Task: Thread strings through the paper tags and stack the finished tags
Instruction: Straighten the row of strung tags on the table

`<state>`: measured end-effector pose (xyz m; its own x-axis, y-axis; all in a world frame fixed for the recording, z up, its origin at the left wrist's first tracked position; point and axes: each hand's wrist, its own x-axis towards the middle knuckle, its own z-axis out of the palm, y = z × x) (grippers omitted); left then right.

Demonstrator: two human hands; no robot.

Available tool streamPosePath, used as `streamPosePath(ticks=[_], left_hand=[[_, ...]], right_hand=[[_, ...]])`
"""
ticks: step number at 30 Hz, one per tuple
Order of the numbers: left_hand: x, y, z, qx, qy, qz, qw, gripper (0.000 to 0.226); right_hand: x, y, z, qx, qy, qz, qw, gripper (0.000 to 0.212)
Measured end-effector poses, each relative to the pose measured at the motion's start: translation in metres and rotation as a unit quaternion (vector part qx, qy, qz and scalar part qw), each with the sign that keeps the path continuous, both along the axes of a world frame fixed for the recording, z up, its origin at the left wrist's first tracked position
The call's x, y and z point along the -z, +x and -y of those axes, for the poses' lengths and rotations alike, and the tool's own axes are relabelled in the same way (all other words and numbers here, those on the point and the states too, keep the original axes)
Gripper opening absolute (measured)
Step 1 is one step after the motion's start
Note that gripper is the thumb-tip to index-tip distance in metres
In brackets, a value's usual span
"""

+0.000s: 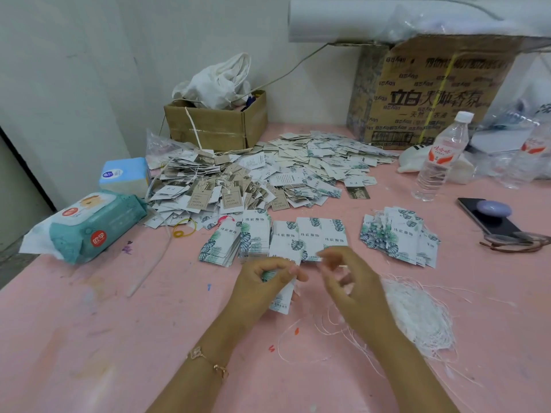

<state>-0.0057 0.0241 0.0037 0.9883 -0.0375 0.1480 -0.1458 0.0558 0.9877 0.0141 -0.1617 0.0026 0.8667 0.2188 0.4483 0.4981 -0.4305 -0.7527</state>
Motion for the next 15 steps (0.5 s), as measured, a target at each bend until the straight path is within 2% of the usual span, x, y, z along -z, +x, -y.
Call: streamPosePath(ticks=[2,4,9,12,13,15], left_hand=[[0.001,0.0,0.002,0.017,-0.006,-0.001,1.0,0.019],[0.001,0.0,0.003,0.031,0.005,0.008,0.999,0.016],[0.001,0.002,0.005,0.002,-0.009,-0.004,1.0,0.016],[0.001,0.002,0.002,0.0,-0.018,-0.004,1.0,0.018],[0.0,0.002,0.001,0.003,-0.012,-0.002,1.0,0.02],[0.001,0.002,0.001,0.012,0.001,-0.006,1.0,0.023]], right_hand=[[0.009,0.002,-0.008,-0.079,-0.058,-0.05,0.994,0.013],[0.016,0.004,-0.014,-0.102,-0.074,-0.062,0.99,0.008],[0.018,0.004,-0.018,-0.115,0.051,-0.117,0.985,0.022],[0.015,0.004,-0.018,-0.089,0.089,-0.107,0.986,0.039],[0.013,0.004,-0.017,-0.075,0.097,-0.1,0.987,0.041],[0.009,0.004,-0.016,-0.05,0.116,-0.09,0.988,0.03]])
